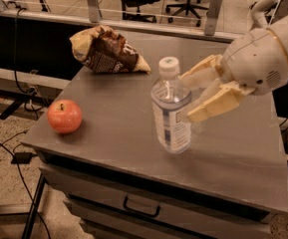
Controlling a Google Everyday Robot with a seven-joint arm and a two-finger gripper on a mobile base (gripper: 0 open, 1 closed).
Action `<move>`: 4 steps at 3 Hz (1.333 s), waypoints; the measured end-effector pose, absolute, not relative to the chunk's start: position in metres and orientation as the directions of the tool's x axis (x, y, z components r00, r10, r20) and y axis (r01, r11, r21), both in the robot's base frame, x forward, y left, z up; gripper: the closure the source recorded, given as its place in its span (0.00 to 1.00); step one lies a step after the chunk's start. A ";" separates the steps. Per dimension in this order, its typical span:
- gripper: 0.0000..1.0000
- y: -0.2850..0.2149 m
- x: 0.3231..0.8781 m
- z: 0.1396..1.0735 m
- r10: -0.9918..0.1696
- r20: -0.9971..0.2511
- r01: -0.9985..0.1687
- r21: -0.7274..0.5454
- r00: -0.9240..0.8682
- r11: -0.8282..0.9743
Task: Move blue plastic bottle near brown chip bag
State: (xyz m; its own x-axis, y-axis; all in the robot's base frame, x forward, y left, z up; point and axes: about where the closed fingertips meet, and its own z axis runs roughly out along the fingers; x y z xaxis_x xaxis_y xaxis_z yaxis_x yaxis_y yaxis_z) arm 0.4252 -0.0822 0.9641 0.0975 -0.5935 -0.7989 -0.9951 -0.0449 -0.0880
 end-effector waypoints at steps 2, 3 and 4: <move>0.12 -0.117 0.447 0.992 -0.587 -0.803 -0.975 -0.198 0.105 0.096; 0.35 -0.120 0.461 0.993 -0.605 -0.789 -0.973 -0.206 0.103 0.104; 0.36 -0.123 0.469 0.993 -0.634 -0.770 -0.980 -0.175 0.078 0.092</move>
Offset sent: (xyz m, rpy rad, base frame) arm 0.0467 -0.0414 0.0365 -0.0318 -0.1668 -0.1780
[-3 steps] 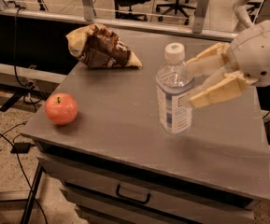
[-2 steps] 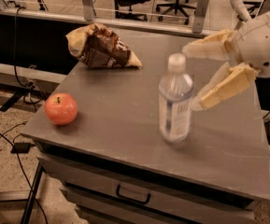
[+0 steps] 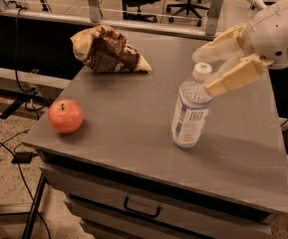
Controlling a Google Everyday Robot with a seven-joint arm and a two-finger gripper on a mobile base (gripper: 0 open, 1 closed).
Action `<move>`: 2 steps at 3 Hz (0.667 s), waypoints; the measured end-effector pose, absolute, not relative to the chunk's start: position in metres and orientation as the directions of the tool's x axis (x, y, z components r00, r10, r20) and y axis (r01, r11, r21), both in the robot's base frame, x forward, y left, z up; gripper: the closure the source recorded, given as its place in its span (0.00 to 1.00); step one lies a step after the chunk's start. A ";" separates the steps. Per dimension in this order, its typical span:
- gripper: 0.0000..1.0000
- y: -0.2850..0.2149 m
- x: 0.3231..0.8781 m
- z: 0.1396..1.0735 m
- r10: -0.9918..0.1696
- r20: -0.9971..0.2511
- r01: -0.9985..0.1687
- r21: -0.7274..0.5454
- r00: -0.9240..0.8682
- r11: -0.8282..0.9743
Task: Move blue plastic bottle near brown chip bag
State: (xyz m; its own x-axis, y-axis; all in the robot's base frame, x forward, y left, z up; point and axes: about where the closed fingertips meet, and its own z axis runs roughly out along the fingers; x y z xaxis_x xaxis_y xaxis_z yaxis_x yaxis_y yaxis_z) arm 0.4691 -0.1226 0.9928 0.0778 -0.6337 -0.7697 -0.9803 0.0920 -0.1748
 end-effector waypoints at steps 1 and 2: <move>0.12 -0.121 0.470 0.989 -0.658 -0.751 -0.991 -0.123 0.057 0.053; 0.00 -0.119 0.470 0.985 -0.666 -0.745 -0.997 -0.071 0.043 0.016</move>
Offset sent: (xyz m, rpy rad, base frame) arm -0.0019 0.0019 -0.0141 -0.0640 0.1902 0.1241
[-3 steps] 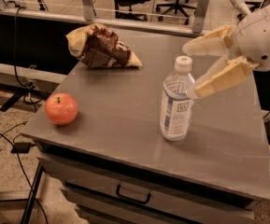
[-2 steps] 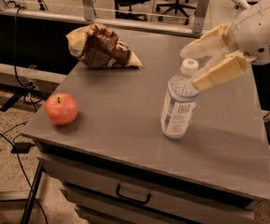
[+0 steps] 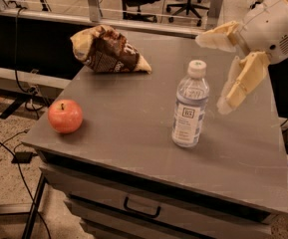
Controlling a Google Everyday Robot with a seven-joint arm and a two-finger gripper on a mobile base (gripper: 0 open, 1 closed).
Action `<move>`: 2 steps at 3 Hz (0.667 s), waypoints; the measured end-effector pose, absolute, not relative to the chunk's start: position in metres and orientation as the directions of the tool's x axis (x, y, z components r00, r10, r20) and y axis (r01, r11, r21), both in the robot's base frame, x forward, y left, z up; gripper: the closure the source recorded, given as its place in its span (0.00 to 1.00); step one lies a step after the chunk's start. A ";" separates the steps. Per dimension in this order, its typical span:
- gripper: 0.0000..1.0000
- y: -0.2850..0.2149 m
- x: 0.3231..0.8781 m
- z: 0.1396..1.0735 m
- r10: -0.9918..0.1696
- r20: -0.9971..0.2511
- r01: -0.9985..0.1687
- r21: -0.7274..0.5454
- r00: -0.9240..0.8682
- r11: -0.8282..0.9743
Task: Move blue plastic bottle near brown chip bag
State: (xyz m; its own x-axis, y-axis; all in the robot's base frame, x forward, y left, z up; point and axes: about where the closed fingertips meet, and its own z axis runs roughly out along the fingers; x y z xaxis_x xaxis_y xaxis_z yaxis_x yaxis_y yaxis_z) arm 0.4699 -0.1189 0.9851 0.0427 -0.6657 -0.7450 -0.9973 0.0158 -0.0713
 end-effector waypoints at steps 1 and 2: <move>0.00 -0.118 0.470 0.985 -0.667 -0.744 -0.998 -0.061 0.040 0.008; 0.14 -0.116 0.471 0.986 -0.666 -0.745 -0.998 -0.067 0.043 0.010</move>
Offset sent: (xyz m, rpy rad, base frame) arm -0.0002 0.0007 -0.0005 -0.0021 0.0106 0.0080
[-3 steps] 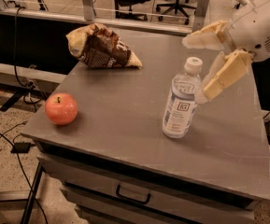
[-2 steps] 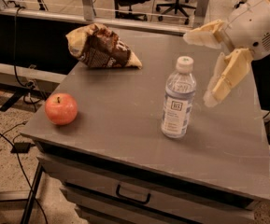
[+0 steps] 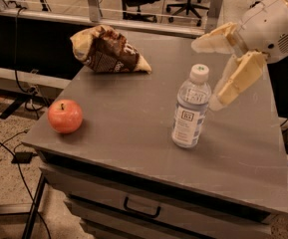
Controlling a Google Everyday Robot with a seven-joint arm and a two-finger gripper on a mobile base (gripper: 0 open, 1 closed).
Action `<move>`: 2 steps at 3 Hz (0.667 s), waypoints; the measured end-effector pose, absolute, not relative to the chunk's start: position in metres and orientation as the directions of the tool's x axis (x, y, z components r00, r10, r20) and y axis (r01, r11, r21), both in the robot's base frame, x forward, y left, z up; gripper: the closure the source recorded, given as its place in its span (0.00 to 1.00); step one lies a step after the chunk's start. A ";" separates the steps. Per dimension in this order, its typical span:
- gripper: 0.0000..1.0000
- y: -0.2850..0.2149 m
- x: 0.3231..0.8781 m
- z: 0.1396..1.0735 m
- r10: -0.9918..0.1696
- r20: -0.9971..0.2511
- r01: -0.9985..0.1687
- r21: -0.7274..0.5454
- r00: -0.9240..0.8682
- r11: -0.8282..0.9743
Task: Move blue plastic bottle near brown chip bag
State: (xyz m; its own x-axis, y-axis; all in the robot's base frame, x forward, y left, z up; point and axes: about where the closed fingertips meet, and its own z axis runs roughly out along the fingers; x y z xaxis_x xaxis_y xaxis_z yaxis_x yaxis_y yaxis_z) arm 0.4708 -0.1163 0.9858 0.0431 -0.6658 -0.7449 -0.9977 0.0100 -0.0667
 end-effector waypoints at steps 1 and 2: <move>0.36 -0.114 0.472 0.987 -0.665 -0.746 -0.997 -0.072 0.046 0.012; 0.59 -0.112 0.473 0.988 -0.664 -0.746 -0.997 -0.078 0.050 0.013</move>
Offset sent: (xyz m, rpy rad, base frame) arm 0.0011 0.0022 0.0013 0.0015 -0.0062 -0.0018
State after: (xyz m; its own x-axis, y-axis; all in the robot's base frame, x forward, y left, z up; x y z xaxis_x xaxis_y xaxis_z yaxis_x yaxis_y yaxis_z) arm 0.4728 -0.1122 0.9882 0.0496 -0.6639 -0.7462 -0.9969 0.0132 -0.0780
